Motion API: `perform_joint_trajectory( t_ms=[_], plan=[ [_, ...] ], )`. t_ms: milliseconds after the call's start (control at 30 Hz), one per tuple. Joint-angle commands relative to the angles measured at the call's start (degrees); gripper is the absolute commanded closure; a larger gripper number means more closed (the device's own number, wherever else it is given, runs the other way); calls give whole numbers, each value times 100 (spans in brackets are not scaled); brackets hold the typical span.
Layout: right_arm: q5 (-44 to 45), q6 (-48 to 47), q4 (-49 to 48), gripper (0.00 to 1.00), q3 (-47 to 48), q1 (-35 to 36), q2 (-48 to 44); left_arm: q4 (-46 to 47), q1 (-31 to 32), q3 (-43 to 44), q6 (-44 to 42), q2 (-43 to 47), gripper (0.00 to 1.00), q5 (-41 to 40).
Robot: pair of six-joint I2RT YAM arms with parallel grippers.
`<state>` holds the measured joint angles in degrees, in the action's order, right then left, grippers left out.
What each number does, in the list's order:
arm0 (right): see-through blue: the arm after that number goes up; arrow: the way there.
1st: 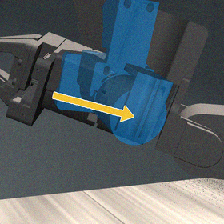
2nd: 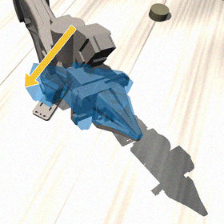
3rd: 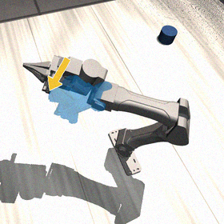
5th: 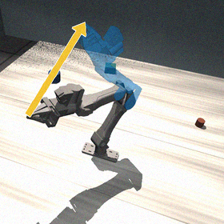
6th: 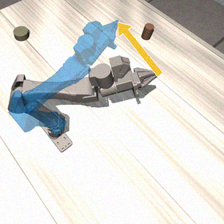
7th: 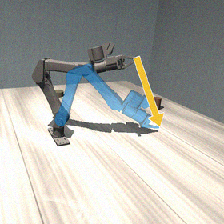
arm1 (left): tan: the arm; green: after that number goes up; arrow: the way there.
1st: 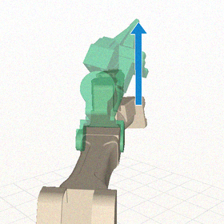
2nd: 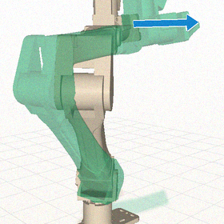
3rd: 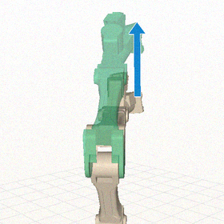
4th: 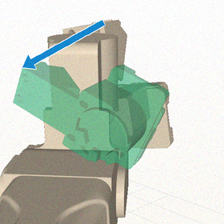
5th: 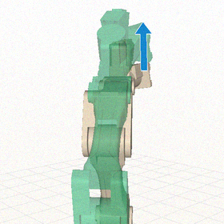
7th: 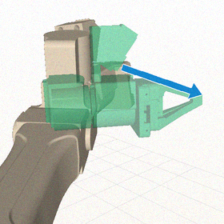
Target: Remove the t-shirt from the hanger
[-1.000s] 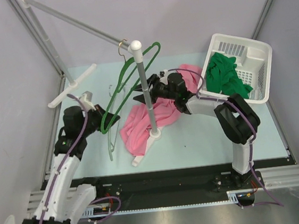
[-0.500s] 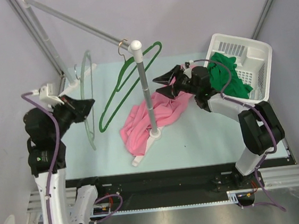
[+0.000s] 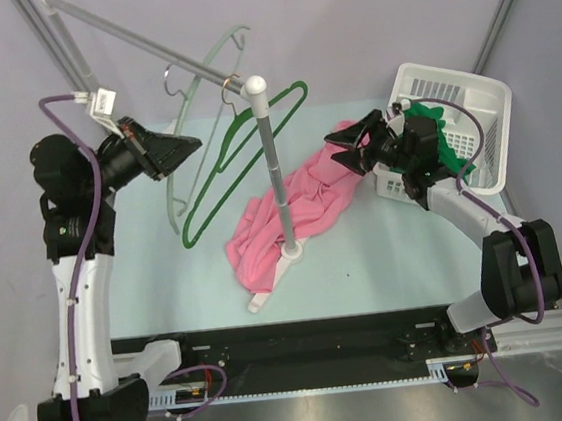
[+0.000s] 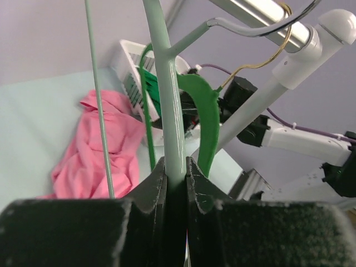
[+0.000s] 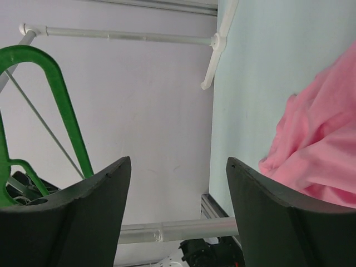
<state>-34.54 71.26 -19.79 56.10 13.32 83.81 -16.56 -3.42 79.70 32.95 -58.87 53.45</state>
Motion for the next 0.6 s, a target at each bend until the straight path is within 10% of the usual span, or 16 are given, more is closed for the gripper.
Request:
perform_joint_trajectory(
  t_ms=[0,567],
  plan=[
    [-219,-157,-24,26,-81,-119,-225,-76,735,538,-236,-326,100,8],
    [96,-876,651,25,-126,-277,-479,-796,1379,722,-667,-889,99,-265]
  ],
)
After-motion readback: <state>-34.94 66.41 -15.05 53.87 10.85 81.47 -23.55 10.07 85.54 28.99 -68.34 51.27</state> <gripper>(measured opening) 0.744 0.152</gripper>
